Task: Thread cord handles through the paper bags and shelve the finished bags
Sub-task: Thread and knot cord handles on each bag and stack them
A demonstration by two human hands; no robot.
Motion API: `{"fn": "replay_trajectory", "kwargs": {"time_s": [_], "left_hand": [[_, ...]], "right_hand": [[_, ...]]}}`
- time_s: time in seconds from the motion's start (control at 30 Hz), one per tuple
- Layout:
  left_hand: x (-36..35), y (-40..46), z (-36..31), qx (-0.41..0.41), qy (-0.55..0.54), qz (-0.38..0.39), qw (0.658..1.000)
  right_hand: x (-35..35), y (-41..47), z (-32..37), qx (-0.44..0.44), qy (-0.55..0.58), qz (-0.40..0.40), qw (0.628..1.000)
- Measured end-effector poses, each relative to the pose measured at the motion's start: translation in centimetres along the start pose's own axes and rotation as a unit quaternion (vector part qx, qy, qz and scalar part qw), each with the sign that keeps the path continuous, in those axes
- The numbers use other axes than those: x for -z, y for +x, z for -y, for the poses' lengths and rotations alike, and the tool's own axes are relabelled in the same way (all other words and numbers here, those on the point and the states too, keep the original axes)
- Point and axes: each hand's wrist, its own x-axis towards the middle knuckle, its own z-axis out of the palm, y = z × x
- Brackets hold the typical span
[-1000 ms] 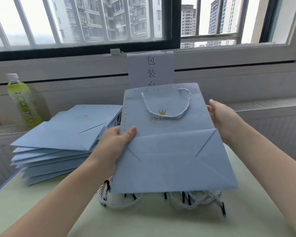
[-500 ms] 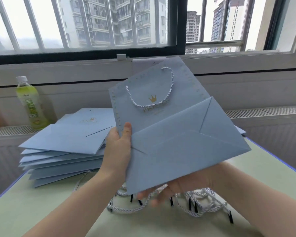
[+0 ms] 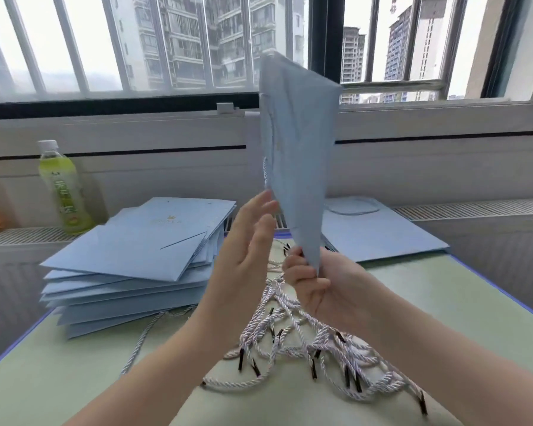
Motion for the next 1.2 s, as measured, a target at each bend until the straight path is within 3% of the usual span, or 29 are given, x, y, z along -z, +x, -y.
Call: {"fn": "replay_trajectory", "kwargs": {"time_s": [0.13,0.27,0.37,0.47,0.53,0.7,0.8,0.9,0.97,1.07,1.2], "left_hand": [[1.3,0.8,-1.4,0.031,-0.185,-0.010,0.982],[2.4,1.4,-0.8,0.164,-0.228,-0.118,0.953],[3.1,1.6,0.7,0.240,-0.203,-0.180,0.932],[3.1,1.8,1.6,0.273,-0.228,-0.181,0.917],[2.8,1.8,1.8,0.285,-0.256,-0.171,0.908],[1.7,1.3,1.9,0.282,-0.291,-0.104,0.908],[1.9,1.2,2.1,0.286,-0.224,-0.056,0.930],[1.9,0.6,2.8,0.199,0.026,-0.012,0.980],[1.6,0.2,2.8,0.145,0.111,0.001,0.983],[1.2,0.0,3.2,0.146,0.139,0.052,0.978],[1.2,-0.3,3.8,0.157,0.195,0.104,0.962]], "right_hand": [[0.3,-0.6,2.2,0.116,-0.086,-0.076,0.987],[1.2,-0.4,3.4,0.185,-0.280,-0.195,0.922],[0.7,-0.6,3.7,0.228,-0.267,-0.232,0.907],[-0.2,-0.8,3.2,0.242,-0.092,-0.187,0.948],[-0.8,-1.0,2.9,0.248,-0.032,-0.138,0.958],[-1.4,-1.2,0.6,0.209,-0.189,-0.047,0.958],[-1.1,-0.9,0.3,0.212,-0.184,-0.087,0.956],[-0.3,-0.6,1.8,0.278,-0.173,-0.202,0.923],[0.6,-0.7,3.1,0.311,-0.188,-0.271,0.892],[1.9,-0.7,4.7,0.339,-0.208,-0.340,0.852],[3.4,-0.6,6.6,0.356,-0.161,-0.388,0.835]]}}
